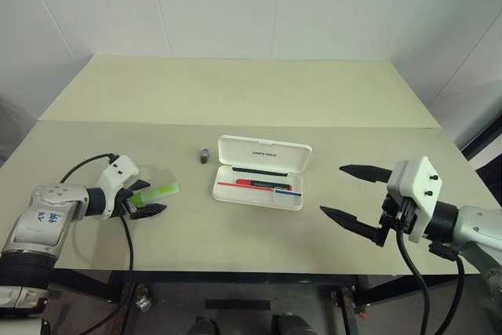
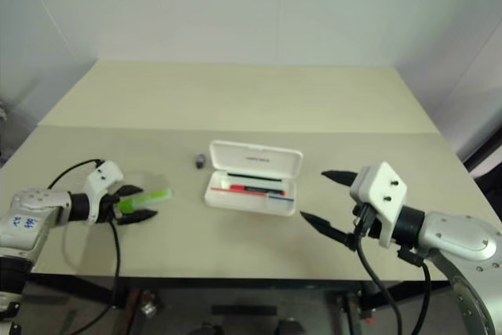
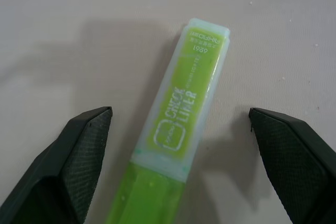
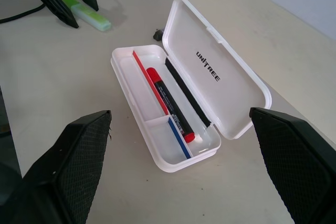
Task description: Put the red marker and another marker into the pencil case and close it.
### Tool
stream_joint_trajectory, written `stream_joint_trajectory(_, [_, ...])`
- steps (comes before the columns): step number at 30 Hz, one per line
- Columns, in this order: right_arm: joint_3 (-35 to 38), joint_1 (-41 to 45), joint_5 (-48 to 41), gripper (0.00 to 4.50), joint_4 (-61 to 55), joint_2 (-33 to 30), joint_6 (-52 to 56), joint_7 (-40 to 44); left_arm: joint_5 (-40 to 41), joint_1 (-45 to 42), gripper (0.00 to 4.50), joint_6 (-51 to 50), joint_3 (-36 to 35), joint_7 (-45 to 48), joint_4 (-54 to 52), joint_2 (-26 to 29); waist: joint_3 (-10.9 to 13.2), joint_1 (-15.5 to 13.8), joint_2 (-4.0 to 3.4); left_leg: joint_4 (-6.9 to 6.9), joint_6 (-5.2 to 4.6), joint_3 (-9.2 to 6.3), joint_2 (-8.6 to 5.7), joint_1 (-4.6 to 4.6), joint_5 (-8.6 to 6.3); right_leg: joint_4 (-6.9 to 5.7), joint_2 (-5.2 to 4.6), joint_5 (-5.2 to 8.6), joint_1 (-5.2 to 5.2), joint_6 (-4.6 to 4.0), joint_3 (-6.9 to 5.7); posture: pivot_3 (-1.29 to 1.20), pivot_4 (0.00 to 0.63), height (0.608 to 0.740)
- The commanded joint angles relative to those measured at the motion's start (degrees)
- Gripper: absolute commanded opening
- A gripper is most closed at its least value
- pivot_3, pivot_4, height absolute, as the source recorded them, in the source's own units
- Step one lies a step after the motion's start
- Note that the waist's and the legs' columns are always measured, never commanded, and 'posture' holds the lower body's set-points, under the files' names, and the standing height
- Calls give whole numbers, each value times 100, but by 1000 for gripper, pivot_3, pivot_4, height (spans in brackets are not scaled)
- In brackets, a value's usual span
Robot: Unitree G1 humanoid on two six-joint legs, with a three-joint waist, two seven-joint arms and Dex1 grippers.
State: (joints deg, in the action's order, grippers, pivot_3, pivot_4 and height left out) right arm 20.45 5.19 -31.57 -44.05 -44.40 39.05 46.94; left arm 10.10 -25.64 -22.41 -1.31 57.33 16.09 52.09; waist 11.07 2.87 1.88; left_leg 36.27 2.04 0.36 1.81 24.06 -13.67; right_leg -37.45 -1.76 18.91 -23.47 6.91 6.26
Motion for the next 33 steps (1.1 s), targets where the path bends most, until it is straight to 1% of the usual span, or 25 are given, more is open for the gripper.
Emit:
stream_joint_trajectory(1, [3, 32, -31, 4464, 6, -110, -122, -103, -428, -180, 4500, 611, 469, 549, 403, 208, -1, 1, 1, 0, 0, 3, -1, 0, 0, 0, 0, 0, 0, 0, 0, 0, 150, 740])
stream_joint_trajectory(2, [-3, 31, -28, 4500, 15, -115, -130, -122, -452, -223, 4077, 825, 535, 721, 520, 212, -1, 11, 1, 0, 0, 4, -2, -1, 0, 1, 1, 0, 0, 0, 1, 0, 150, 740])
stream_joint_trajectory(5, [-1, 15, -19, 4500, 19, -124, -143, -178, -455, -338, 3225, 1279, 613, 1138, 782, 183, -1, 25, 0, -9, 0, 20, -2, -10, 0, 1, 1, 0, 0, -1, 13, 0, 150, 740])
stream_joint_trajectory(10, [30, -25, -14, 4500, 15, -140, -147, -271, -551, -621, 1585, 1449, 677, 1269, 1131, 35, -1, 16, 0, -8, 0, 19, -3, -9, 0, 0, 6, 1, -1, -2, 11, 0, 150, 740])
stream_joint_trajectory(11, [40, -32, -12, 4500, 15, -144, -151, -285, -578, -677, 1288, 1467, 693, 1274, 1192, 4, -1, 11, 0, -7, 0, 19, -3, -9, 0, -1, 6, 1, -1, -2, 11, 0, 150, 740])
stream_joint_trajectory(12, [49, -39, -15, 4500, 13, -148, -154, -297, -594, -716, 1096, 1477, 702, 1281, 1233, -18, -1, 6, 0, -4, 0, 18, -3, -9, 0, -2, 6, 1, 0, -1, 11, 0, 150, 740])
stream_joint_trajectory(18, [126, -114, -21, 4500, -10, -178, -173, -355, -551, -954, 1099, 1709, 641, 1298, 1384, -228, -1, -25, 0, 14, -1, 17, -5, -9, 0, -13, 7, -1, 2, 2, 11, 0, 150, 740])
stream_joint_trajectory(22, [150, -138, -30, 4500, -7, -197, -195, -383, -375, -1472, 1099, 2119, 309, 925, 1691, -637, -1, -157, 0, 29, -1, 13, -7, -4, 0, -17, 7, -4, 4, 7, 9, 0, 150, 740])
stream_joint_trajectory(26, [193, -165, -35, 4500, 4, -216, -240, -389, -119, -1948, 1099, 2381, 17, 901, 1886, -913, 3, -182, 12, 73, -2, -1, -8, 20, -1, -18, 9, -14, 8, 21, 0, 0, 150, 740])
stream_joint_trajectory(29, [267, -220, -47, 4500, 6, -243, -282, -363, 34, -2201, 1099, 2354, -33, 1077, 1916, -1010, 3, -135, 13, 79, -3, 8, -9, 20, -1, -15, 8, -21, 10, 29, 8, 0, 150, 740])
stream_joint_trajectory(33, [468, -476, -32, 4500, -14, -341, -411, -201, 204, -2490, 1099, 1998, 36, 1421, 1805, -1118, 3, -104, 12, 76, -3, 10, -6, 14, -1, -18, 20, -21, 10, 29, 11, 0, 150, 740])
